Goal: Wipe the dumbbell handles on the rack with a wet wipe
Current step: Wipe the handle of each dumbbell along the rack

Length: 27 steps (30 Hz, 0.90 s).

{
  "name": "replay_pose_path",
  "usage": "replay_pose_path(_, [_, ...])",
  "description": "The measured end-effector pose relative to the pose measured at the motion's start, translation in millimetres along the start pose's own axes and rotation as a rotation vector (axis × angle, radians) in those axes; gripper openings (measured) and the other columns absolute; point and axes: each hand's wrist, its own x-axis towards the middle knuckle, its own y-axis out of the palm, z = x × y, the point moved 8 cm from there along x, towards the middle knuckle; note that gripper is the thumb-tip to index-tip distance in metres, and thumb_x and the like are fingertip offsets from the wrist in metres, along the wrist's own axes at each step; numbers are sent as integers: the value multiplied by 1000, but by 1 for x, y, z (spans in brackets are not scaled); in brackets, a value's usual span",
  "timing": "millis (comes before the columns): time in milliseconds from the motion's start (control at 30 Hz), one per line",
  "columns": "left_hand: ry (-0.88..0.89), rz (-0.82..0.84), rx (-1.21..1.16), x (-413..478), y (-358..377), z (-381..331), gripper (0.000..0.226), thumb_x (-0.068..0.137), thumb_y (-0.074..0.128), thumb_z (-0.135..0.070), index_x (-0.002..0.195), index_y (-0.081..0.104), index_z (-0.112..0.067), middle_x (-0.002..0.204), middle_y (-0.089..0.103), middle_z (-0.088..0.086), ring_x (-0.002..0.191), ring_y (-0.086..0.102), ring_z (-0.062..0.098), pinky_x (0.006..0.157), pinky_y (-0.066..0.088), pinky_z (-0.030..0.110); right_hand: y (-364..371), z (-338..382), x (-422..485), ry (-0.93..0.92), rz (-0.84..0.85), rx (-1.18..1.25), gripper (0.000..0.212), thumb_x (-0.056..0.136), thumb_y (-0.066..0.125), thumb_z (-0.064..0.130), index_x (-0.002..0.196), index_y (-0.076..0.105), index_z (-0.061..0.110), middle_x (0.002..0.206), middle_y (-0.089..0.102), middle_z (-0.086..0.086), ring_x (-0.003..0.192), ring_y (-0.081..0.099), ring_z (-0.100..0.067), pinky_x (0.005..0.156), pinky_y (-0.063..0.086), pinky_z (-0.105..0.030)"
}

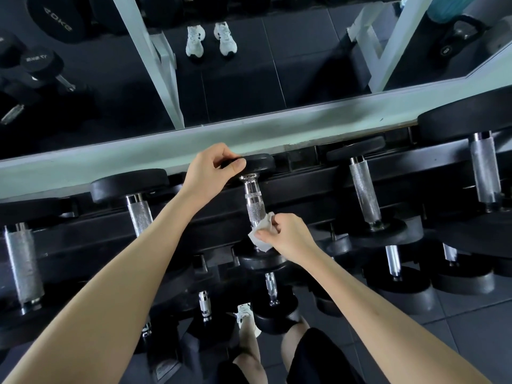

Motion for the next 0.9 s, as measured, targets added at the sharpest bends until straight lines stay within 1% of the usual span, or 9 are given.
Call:
replay_pose_path(133, [-1, -5, 4, 0, 1, 0, 11, 86, 66, -27, 81, 61, -19, 95, 71, -2, 76, 56, 5, 73, 44, 21, 1, 2, -5, -28, -46, -181, 39, 83, 66, 28, 58, 39, 15, 59, 45, 6, 55, 43, -8, 49, 28, -20])
replay_pose_path(233, [1, 24, -1, 1, 0, -1, 14, 87, 66, -25, 89, 63, -12, 94, 70, -10, 83, 59, 4, 76, 43, 20, -8, 7, -14, -16, -155, -265, 44, 86, 61, 22, 55, 31, 16, 54, 37, 6, 49, 32, -8, 46, 20, -20])
replay_pose_path(333, [-9, 77, -17, 2, -2, 3, 15, 87, 66, -25, 92, 64, -11, 92, 69, -14, 90, 62, 7, 81, 43, 21, -29, 7, -16, 25, -338, 101, 45, 87, 62, 21, 51, 34, 16, 47, 31, 7, 45, 25, -7, 43, 21, -19])
replay_pose_path(400, [-15, 85, -31, 3, -3, 3, 12, 87, 66, -24, 90, 64, -13, 89, 69, -14, 86, 61, 9, 79, 44, 21, -30, 19, -3, 49, -346, 406, 37, 88, 63, 23, 55, 47, 18, 47, 38, 10, 42, 31, -5, 43, 24, -15])
replay_pose_path(533, [-24, 80, -83, 1, -5, 7, 5, 87, 66, -20, 83, 64, -23, 87, 67, -15, 82, 60, -2, 80, 42, 15, -22, 45, 26, 100, -428, 612, 47, 89, 58, 11, 47, 39, 20, 34, 34, 12, 34, 29, -5, 40, 21, -13])
replay_pose_path(633, [-28, 62, -162, -1, -10, 15, 12, 87, 65, -15, 80, 62, -24, 89, 67, -19, 80, 61, -9, 77, 43, 7, -13, 45, 25, 20, -366, 590, 35, 87, 61, 18, 56, 46, 17, 45, 42, 14, 43, 36, -2, 44, 27, -12])
replay_pose_path(733, [-29, 54, -193, -2, -11, 17, 15, 87, 65, -11, 78, 61, -22, 90, 67, -19, 77, 60, -12, 72, 43, 4, -7, 37, 17, -70, -271, 352, 28, 88, 64, 30, 73, 58, 7, 60, 53, 9, 53, 46, -1, 49, 35, -10])
replay_pose_path(800, [-19, 59, -188, -1, -10, 16, 13, 87, 65, -12, 79, 61, -22, 94, 67, -18, 81, 61, -12, 75, 45, 6, -6, 26, 13, -66, -199, 262, 35, 88, 64, 33, 68, 58, 5, 55, 48, 7, 48, 41, -4, 44, 31, -13])
replay_pose_path(900, [-24, 65, -198, 0, -9, 18, 11, 86, 66, -14, 80, 61, -21, 99, 68, -17, 86, 62, -9, 79, 46, 9, 0, 7, 6, -31, -37, 168, 46, 85, 66, 35, 53, 40, 14, 49, 35, 8, 45, 31, -6, 43, 24, -16])
